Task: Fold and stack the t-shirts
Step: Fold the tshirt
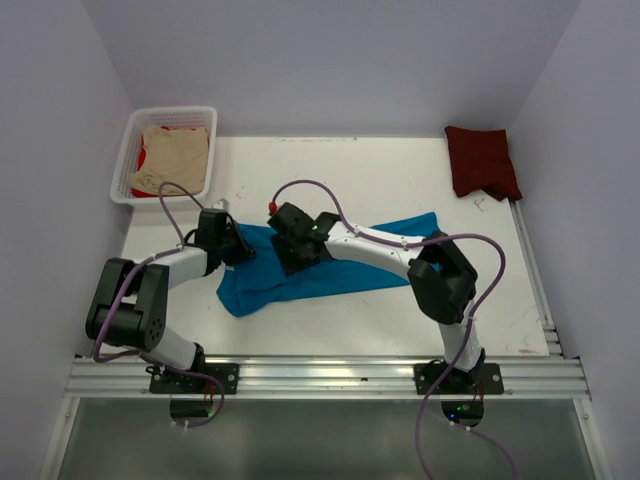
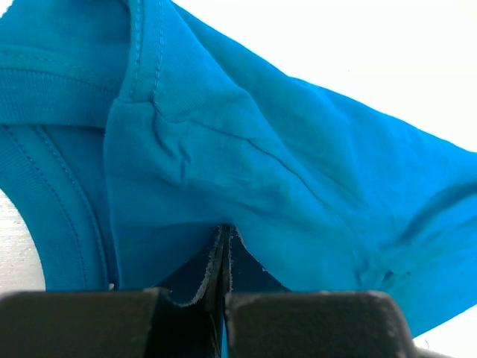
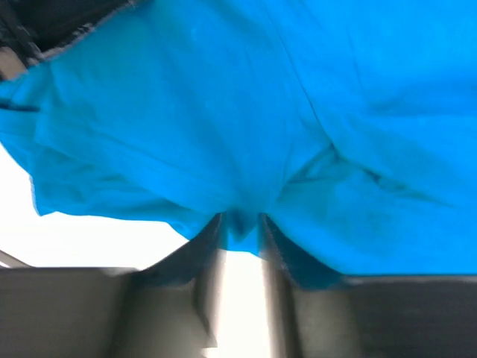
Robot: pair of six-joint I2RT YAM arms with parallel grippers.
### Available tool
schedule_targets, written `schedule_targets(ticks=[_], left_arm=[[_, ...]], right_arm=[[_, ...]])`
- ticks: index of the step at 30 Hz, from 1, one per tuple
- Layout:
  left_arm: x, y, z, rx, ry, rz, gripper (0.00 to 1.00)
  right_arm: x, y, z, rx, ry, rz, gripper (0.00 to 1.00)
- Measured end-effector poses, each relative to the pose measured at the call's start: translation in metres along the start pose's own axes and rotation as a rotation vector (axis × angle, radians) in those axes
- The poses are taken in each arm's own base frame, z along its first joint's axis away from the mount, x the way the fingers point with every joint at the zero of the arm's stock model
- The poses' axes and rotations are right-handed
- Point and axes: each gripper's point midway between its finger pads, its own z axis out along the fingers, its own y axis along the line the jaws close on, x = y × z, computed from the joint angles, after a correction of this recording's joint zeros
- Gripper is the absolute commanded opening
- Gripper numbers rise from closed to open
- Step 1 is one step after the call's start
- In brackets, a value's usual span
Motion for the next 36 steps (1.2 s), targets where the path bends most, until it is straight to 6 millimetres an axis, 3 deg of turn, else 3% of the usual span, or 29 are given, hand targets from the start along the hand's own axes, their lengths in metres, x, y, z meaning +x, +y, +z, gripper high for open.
schedule_targets(ticks=[4, 9, 11, 13, 15, 17, 20, 23, 29, 36], left_arm=[[-0.001, 0.000, 0.001, 0.000, 0.000, 0.000, 0.00], [-0.002, -0.001, 0.001, -0.003, 0.001, 0.006, 0.00], [-0.002, 0.000, 0.001, -0.008, 0.002, 0.008, 0.00], [-0.004, 0.001, 0.001, -0.016, 0.000, 0.010, 0.00], [-0.005, 0.001, 0.001, -0.024, 0.000, 0.010, 0.00], [-0.008, 0.000, 0.004, -0.029, -0.001, 0.009, 0.00], [-0.014, -0.002, 0.008, -0.036, 0.002, 0.007, 0.00], [-0.015, -0.001, 0.007, -0.049, 0.006, 0.006, 0.00], [-0.015, 0.003, 0.000, -0.079, 0.004, 0.004, 0.00], [-0.016, 0.002, -0.005, -0.082, 0.001, 0.002, 0.00]], right_arm=[[0.013, -0.010, -0.001, 0.035, 0.047, -0.020, 0.75], [0.025, -0.038, -0.007, 0.147, 0.066, -0.026, 0.80], [0.022, -0.055, -0.015, 0.193, 0.056, -0.004, 0.74], [0.010, -0.080, -0.023, 0.232, 0.023, 0.055, 0.63], [-0.005, -0.123, -0.035, 0.285, -0.026, 0.151, 0.33], [-0.022, -0.181, -0.050, 0.363, -0.096, 0.278, 0.00], [-0.037, -0.253, -0.066, 0.478, -0.175, 0.418, 0.00], [-0.041, -0.292, -0.066, 0.540, -0.200, 0.483, 0.00], [-0.024, -0.317, -0.040, 0.570, -0.152, 0.518, 0.00], [0.001, -0.333, -0.027, 0.582, -0.108, 0.551, 0.00]])
